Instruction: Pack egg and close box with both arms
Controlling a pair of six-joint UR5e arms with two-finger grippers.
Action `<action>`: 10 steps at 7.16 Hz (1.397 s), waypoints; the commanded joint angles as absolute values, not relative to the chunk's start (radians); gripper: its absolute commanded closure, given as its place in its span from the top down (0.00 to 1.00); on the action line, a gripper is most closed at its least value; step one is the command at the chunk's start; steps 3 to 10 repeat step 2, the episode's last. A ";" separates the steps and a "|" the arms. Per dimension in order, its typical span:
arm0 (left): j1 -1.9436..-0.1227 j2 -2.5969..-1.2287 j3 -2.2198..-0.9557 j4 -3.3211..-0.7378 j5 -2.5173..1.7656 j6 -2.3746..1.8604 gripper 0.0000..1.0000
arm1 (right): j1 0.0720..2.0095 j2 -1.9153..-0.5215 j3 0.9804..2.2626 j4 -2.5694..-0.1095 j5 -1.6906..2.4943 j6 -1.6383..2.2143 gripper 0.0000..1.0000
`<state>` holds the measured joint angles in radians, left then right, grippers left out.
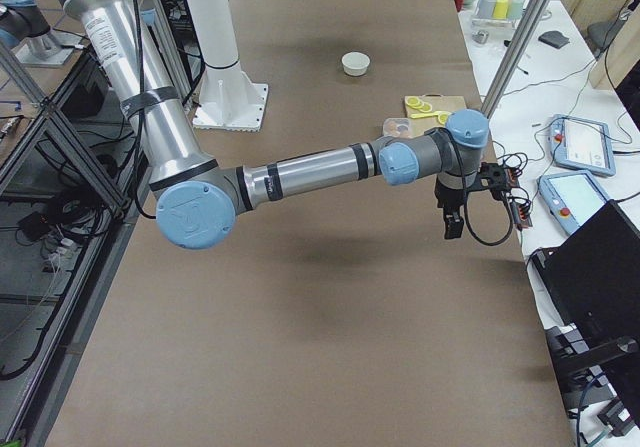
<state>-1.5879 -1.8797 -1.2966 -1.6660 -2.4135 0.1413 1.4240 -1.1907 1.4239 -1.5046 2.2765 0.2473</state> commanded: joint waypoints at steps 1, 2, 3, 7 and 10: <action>-1.586 -1.878 -1.296 -1.664 -2.413 0.143 0.98 | 1.448 -1.246 1.417 -1.523 2.299 0.155 1.00; -1.586 -1.875 -1.298 -1.664 -2.413 0.141 0.98 | 1.450 -1.255 1.417 -1.525 2.313 0.153 1.00; -1.586 -1.875 -1.298 -1.664 -2.413 0.141 0.98 | 1.450 -1.255 1.417 -1.525 2.313 0.153 1.00; -1.586 -1.875 -1.298 -1.664 -2.413 0.141 0.98 | 1.450 -1.255 1.417 -1.525 2.313 0.153 1.00; -1.586 -1.875 -1.298 -1.664 -2.413 0.141 0.98 | 1.450 -1.255 1.417 -1.525 2.313 0.153 1.00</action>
